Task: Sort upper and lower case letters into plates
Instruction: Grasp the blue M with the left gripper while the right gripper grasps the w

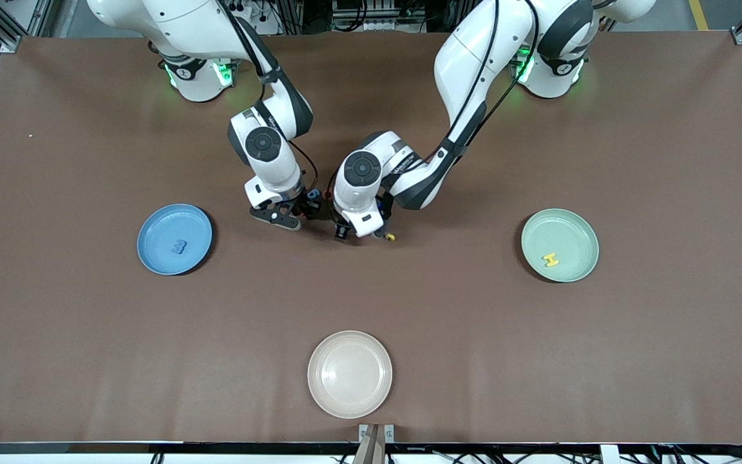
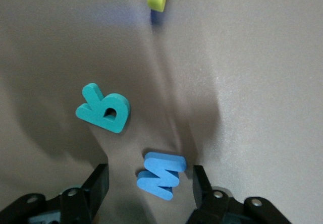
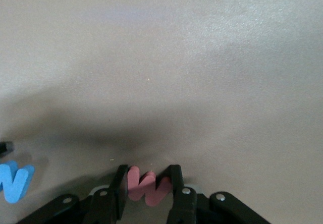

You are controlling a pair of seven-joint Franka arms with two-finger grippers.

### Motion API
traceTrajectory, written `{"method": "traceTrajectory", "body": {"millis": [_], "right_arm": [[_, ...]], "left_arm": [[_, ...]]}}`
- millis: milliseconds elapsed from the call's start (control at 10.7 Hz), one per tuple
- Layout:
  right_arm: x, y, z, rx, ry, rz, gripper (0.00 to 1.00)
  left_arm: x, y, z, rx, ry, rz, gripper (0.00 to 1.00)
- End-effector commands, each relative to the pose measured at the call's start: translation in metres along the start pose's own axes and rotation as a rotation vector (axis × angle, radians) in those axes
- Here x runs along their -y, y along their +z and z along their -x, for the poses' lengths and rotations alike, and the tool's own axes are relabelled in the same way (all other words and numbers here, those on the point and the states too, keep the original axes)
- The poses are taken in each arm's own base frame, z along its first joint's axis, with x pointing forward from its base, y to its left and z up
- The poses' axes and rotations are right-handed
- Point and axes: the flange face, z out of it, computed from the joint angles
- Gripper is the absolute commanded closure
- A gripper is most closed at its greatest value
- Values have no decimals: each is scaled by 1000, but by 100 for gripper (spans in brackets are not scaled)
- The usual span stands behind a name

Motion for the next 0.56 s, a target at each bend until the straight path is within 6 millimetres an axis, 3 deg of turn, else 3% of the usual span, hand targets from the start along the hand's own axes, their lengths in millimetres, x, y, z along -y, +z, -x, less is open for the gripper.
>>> {"method": "traceTrajectory", "body": {"millis": [0, 187, 374, 467], "right_arm": [[-4, 11, 5, 13, -7, 20, 74], [-4, 9, 1, 21, -1, 28, 75], [-4, 1, -15, 52, -21, 53, 76], [-9, -2, -27, 66, -44, 61, 78]], "left_arm": [[-3, 2, 4, 24, -3, 2, 32], [-3, 2, 4, 24, -1, 4, 36], [-3, 4, 3, 23, 8, 1, 40], [-3, 2, 4, 25, 7, 3, 48]]}}
